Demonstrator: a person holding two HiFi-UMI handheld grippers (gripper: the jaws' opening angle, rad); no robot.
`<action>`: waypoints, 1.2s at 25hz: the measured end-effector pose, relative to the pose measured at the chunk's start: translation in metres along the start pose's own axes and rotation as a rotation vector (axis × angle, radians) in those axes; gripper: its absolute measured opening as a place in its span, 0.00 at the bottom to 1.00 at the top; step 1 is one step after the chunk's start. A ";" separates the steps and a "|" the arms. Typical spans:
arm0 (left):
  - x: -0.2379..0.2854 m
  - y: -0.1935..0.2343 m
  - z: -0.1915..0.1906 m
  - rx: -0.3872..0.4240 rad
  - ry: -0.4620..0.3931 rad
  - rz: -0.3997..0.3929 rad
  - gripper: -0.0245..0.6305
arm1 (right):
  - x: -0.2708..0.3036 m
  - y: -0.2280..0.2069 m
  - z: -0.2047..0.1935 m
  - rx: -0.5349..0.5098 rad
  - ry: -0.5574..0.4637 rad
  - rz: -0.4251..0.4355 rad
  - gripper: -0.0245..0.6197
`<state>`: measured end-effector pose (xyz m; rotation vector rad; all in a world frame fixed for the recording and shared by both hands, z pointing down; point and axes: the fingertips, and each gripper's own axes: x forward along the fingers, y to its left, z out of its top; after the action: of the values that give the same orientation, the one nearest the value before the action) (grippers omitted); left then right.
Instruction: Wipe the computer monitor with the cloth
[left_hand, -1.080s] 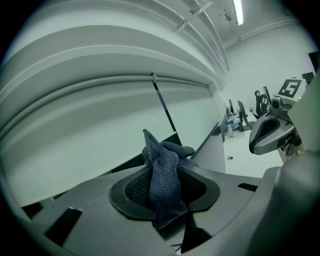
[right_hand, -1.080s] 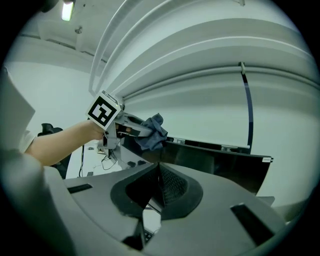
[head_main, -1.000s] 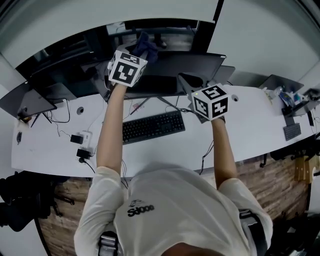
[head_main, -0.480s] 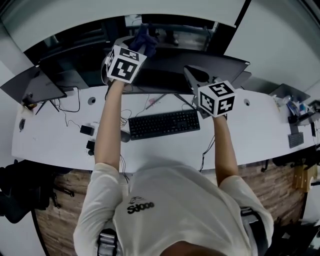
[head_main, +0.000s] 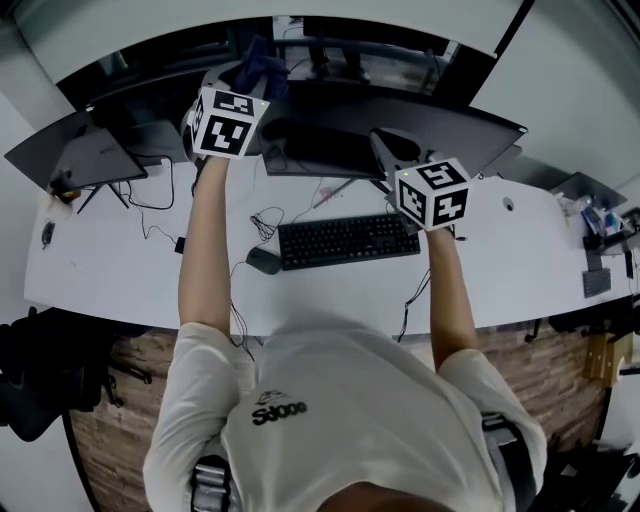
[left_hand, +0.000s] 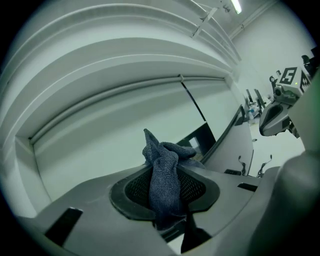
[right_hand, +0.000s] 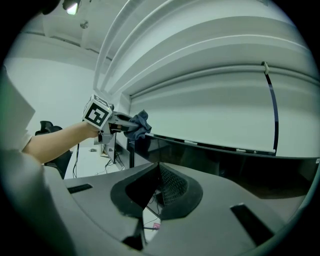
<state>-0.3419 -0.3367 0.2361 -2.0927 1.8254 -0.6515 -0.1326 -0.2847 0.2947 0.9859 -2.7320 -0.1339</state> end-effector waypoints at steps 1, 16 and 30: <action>-0.002 0.006 -0.004 0.000 -0.008 0.007 0.25 | 0.002 0.005 -0.002 -0.009 0.006 0.002 0.05; -0.016 0.013 -0.061 -0.203 -0.089 -0.043 0.25 | 0.013 0.022 -0.015 -0.007 0.034 -0.067 0.05; 0.018 -0.025 -0.145 -0.338 0.009 -0.152 0.25 | 0.024 0.031 -0.045 0.022 0.081 -0.028 0.05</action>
<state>-0.3928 -0.3393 0.3755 -2.4652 1.9047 -0.4089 -0.1588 -0.2764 0.3477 1.0124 -2.6528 -0.0677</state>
